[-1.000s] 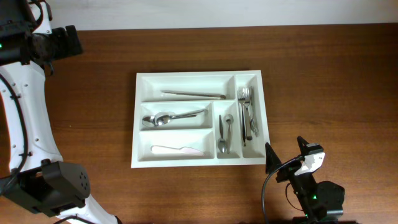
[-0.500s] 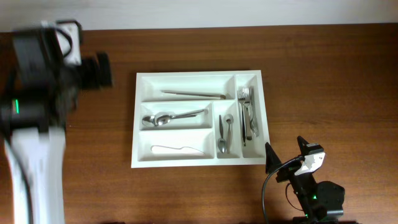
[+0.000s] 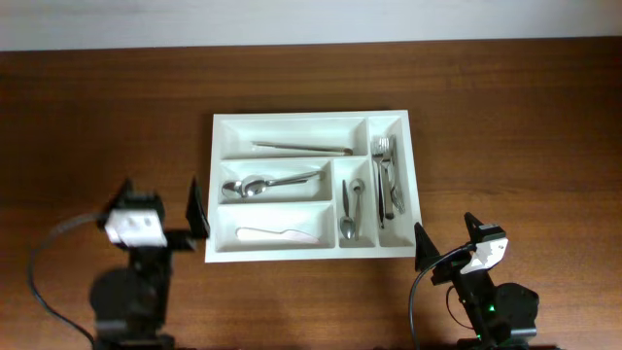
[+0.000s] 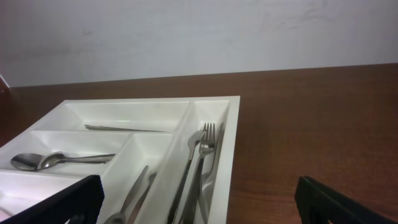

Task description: Pack container

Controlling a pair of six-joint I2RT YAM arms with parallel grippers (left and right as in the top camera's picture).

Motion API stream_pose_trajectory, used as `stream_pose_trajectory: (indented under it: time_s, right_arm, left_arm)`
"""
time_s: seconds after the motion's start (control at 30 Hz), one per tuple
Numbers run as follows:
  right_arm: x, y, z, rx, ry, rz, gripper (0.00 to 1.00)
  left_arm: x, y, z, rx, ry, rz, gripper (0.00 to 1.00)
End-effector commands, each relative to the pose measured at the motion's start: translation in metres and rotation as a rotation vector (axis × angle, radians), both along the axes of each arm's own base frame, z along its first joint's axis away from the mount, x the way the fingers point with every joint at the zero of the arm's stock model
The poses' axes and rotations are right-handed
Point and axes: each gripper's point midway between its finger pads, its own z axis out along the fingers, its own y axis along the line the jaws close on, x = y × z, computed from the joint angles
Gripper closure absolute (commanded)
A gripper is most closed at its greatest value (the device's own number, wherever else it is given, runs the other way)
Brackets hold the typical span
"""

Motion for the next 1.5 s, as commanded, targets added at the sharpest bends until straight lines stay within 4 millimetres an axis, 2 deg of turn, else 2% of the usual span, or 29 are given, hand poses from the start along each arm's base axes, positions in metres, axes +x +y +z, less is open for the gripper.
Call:
stream_pose_trajectory:
  time_s: [0.0,0.17,0.57,0.8,1.47]
  right_arm:
    - [0.000,0.001,-0.001,0.003,0.000,0.002,0.01]
    - [0.000,0.001,-0.001,0.003,0.000,0.002,0.01]
    - [0.000,0.001,-0.001,0.003,0.000,0.002,0.01]
    - [0.000,0.001,-0.001,0.003,0.000,0.002,0.01]
    - [0.000,0.001,-0.001,0.003,0.000,0.002,0.01]
  left_arm:
    - [-0.013,-0.001,-0.030,0.007,-0.028,-0.002,0.01]
    - [-0.020,-0.001,-0.061,0.007,-0.027,-0.006,0.01]
    - [-0.023,-0.002,-0.109,0.008,0.004,-0.009,0.01]
    - [-0.026,-0.001,-0.121,0.008,0.052,-0.007,0.01]
    - [-0.026,-0.001,-0.121,0.008,0.051,-0.006,0.01]
